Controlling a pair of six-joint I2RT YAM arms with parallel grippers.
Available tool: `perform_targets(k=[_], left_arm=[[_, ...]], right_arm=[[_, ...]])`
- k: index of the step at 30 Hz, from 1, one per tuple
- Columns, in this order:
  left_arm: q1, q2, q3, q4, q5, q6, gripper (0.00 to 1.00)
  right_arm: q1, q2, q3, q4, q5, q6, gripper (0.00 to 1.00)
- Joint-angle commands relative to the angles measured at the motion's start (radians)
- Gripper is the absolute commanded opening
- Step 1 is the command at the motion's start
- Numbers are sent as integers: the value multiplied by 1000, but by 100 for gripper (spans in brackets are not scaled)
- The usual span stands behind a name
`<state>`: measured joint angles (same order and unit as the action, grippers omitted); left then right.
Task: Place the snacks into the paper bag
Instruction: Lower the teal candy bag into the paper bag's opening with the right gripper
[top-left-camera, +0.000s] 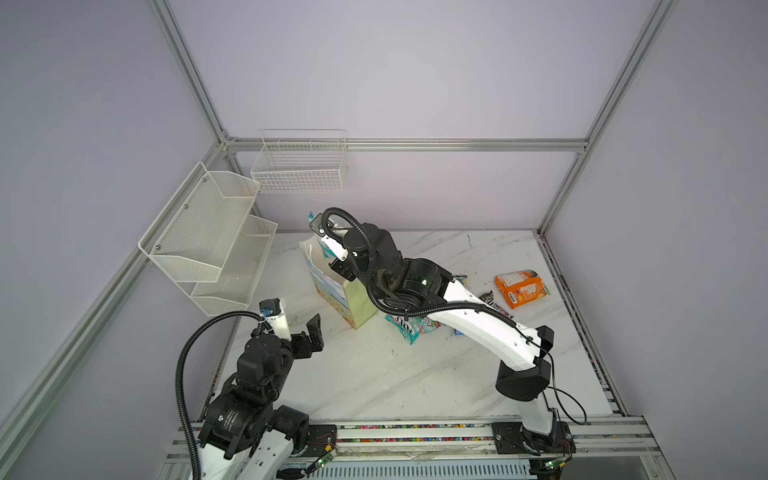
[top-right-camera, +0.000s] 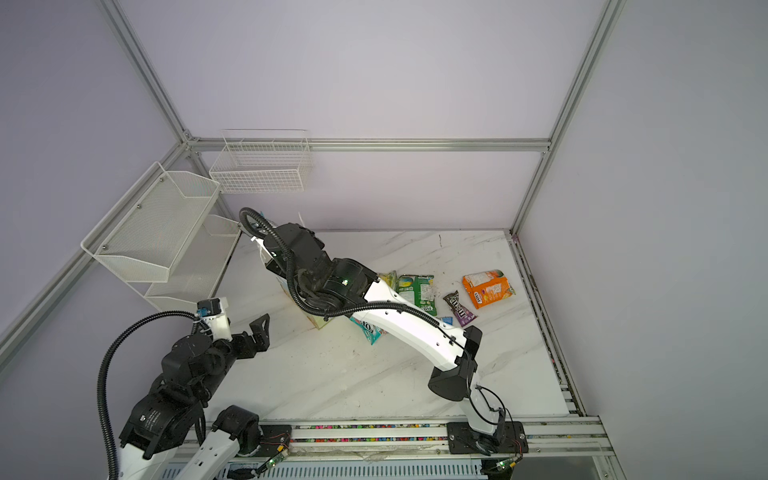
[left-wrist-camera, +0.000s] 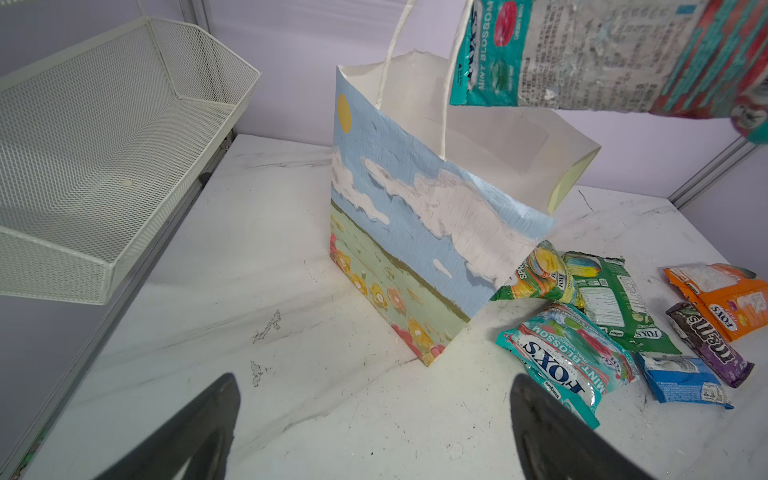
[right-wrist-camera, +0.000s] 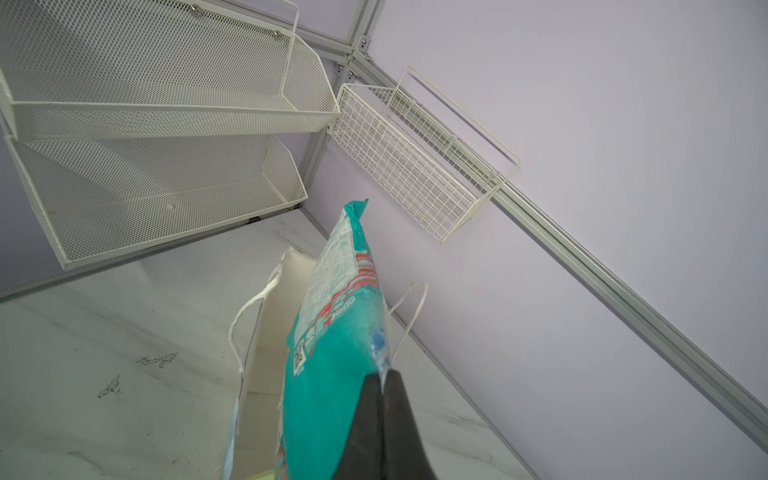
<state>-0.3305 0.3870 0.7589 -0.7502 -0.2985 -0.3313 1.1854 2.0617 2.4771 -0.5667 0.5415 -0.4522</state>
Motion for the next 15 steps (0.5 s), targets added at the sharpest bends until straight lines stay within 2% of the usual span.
perform_targets(k=[1,15], left_arm=[[-6,-11,-9,21,8,-8,100],[-5,-13,-9,21,8,-6,100]], right_arm=[[5,11,40,94,23,-10,0],[-53,55,56,151,-39,90,0]])
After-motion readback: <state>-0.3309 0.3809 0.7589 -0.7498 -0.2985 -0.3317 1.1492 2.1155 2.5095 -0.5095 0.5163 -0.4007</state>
